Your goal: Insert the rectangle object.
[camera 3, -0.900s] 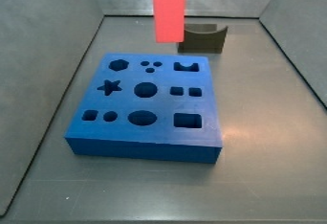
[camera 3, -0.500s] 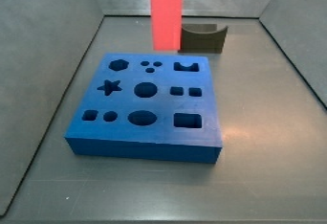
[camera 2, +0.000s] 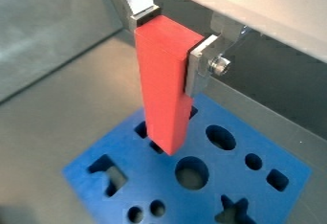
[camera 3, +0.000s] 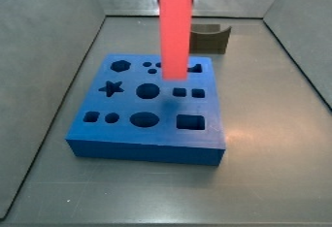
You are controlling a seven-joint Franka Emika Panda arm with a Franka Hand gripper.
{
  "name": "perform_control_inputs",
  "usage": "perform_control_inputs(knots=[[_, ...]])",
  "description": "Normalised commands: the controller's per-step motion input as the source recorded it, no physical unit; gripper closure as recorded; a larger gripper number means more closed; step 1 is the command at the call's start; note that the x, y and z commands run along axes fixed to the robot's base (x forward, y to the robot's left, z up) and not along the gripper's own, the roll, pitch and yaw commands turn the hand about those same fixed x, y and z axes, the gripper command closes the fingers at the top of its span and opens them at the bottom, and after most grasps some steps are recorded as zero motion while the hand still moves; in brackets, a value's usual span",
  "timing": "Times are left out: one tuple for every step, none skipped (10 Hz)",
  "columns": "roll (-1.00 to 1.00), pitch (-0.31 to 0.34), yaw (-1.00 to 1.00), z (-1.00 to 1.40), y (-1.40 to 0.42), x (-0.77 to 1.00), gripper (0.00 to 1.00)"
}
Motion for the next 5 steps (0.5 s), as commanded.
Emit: perform_control_inputs(knots=[[0.22, 0.261, 0.0, -0.21, -0.57, 0.63, 1.0], [0.28, 0.291, 0.0, -0.16, -0.55, 0.59, 1.0], [0.29, 0.294, 0.0, -0.14, -0.55, 0.58, 1.0], [0.3, 0.29, 0.0, -0.07, -0.56, 0.55, 1.0], [0.34, 0.236, 0.0, -0.06, -0.62, 0.47, 1.0]])
